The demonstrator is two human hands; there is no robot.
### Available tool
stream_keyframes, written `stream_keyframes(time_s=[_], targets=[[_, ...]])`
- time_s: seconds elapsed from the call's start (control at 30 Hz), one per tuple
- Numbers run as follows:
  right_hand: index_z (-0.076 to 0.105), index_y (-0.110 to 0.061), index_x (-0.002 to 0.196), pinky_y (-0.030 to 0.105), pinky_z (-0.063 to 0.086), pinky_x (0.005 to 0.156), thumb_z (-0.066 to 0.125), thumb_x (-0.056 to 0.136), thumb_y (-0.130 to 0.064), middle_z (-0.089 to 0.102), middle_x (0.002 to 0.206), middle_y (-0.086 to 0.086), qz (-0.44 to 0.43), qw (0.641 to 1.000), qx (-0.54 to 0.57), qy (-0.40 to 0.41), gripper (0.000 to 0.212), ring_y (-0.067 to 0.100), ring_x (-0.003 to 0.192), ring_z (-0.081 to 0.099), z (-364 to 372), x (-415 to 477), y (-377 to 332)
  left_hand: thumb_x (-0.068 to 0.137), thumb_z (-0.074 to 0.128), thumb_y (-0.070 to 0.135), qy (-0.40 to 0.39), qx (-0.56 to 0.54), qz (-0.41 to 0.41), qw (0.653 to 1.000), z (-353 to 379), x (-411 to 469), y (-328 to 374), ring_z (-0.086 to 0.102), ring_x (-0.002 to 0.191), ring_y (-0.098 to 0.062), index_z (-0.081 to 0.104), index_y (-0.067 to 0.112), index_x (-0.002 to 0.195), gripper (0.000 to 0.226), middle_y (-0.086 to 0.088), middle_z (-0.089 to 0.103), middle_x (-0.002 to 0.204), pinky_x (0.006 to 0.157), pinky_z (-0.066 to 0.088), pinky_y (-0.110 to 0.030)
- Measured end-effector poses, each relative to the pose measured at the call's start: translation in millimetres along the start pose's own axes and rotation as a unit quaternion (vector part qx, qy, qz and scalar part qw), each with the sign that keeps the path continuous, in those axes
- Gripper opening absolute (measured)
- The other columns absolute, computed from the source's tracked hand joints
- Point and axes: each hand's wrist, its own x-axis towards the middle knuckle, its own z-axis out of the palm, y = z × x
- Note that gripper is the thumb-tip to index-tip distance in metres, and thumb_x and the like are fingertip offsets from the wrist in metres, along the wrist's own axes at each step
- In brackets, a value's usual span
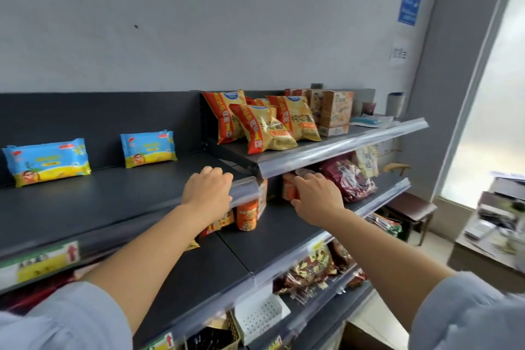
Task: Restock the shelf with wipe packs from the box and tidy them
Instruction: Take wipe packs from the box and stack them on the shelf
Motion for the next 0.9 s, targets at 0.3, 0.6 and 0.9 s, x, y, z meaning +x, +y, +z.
stream_keyframes(time_s=[0.3, 0.6, 0.9], targets=[[0.053, -0.017, 0.118, 0.038, 0.043, 0.088, 0.055, 0.092, -0.031, 0.057, 0.116, 0.006, 0.04, 0.997, -0.011, -0.073, 0.03, 0.028, 0.115, 0.05, 37, -82, 102, 0.092, 0.056, 0.035, -0.042, -0.041, 0.05, 0.997, 43, -20, 133, 0.048, 0.118, -0.024, 0.053, 0.019, 0.119, 0.032, -0.003, 0.055, 0.122, 0.092, 0.043, -0.037], [0.054, -0.018, 0.123, 0.036, 0.045, 0.083, 0.056, 0.091, -0.026, 0.058, 0.117, 0.005, 0.082, 0.988, 0.007, -0.13, 0.033, 0.026, 0.113, 0.051, 88, -147, 172, 0.094, 0.052, 0.026, -0.115, -0.068, 0.094, 0.987, 96, -42, 232, 0.047, 0.115, -0.023, 0.054, 0.018, 0.115, 0.023, -0.002, 0.055, 0.116, 0.091, 0.042, -0.036], [0.053, -0.016, 0.125, 0.038, 0.045, 0.086, 0.056, 0.092, -0.03, 0.058, 0.118, 0.007, 0.128, 0.971, 0.022, -0.202, 0.036, 0.027, 0.114, 0.05, 159, -182, 219, 0.095, 0.052, 0.033, -0.192, -0.078, 0.169, 0.964, 173, -39, 302, 0.045, 0.121, -0.023, 0.052, 0.018, 0.122, 0.031, -0.002, 0.053, 0.123, 0.095, 0.041, -0.035]])
